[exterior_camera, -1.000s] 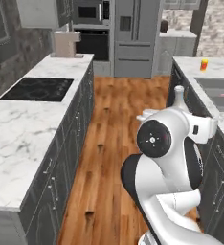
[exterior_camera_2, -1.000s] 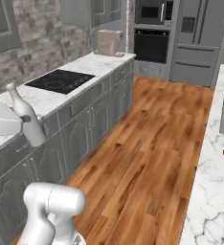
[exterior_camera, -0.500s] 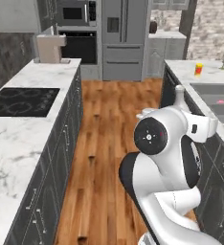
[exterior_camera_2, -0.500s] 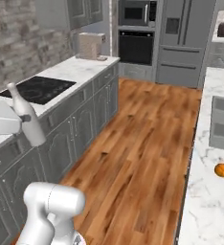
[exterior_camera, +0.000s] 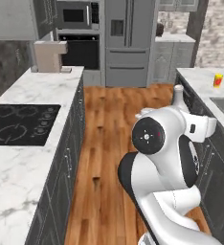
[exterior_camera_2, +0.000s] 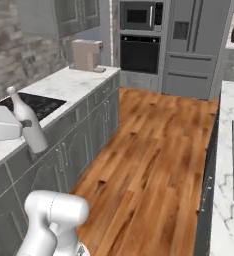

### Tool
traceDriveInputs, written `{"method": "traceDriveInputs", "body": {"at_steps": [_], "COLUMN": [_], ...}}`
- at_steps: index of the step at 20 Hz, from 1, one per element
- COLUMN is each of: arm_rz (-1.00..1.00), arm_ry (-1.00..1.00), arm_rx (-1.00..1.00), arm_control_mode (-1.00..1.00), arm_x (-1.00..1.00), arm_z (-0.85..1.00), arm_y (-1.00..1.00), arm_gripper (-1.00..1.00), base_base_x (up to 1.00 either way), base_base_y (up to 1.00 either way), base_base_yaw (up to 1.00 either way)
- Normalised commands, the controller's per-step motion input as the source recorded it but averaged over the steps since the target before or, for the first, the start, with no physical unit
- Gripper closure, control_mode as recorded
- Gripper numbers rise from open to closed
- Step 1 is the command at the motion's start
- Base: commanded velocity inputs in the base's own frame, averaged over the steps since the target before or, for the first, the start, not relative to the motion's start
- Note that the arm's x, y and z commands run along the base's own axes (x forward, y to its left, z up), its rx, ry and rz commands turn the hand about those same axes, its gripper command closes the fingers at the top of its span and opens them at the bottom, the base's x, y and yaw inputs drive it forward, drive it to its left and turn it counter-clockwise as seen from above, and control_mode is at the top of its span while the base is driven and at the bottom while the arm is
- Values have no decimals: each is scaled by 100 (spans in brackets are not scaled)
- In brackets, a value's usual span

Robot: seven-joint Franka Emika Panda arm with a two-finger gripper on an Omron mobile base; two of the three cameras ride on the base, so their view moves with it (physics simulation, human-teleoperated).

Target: Open the cabinet directly in front. Then move the liquor and the cup to the dining counter with the candle on it.

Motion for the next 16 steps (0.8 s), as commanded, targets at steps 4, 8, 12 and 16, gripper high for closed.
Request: {"method": "traceDriveInputs", "body": {"at_steps": [4, 8, 12, 16], "arm_rz": [0, 0, 0, 0], "arm_ry": [0, 0, 0, 0], "arm_rx": [0, 0, 0, 0], "arm_control_mode": [100, 100, 100, 100], "arm_x": [0, 0, 0, 0], "arm_z": [0, 0, 0, 0], "arm_y": [0, 0, 0, 0], "arm_gripper": [100, 100, 100, 100], "base_base_x": [100, 100, 100, 100], "base_base_y": [0, 0, 0, 0], "base_base_yaw": [0, -1, 0, -2]}}
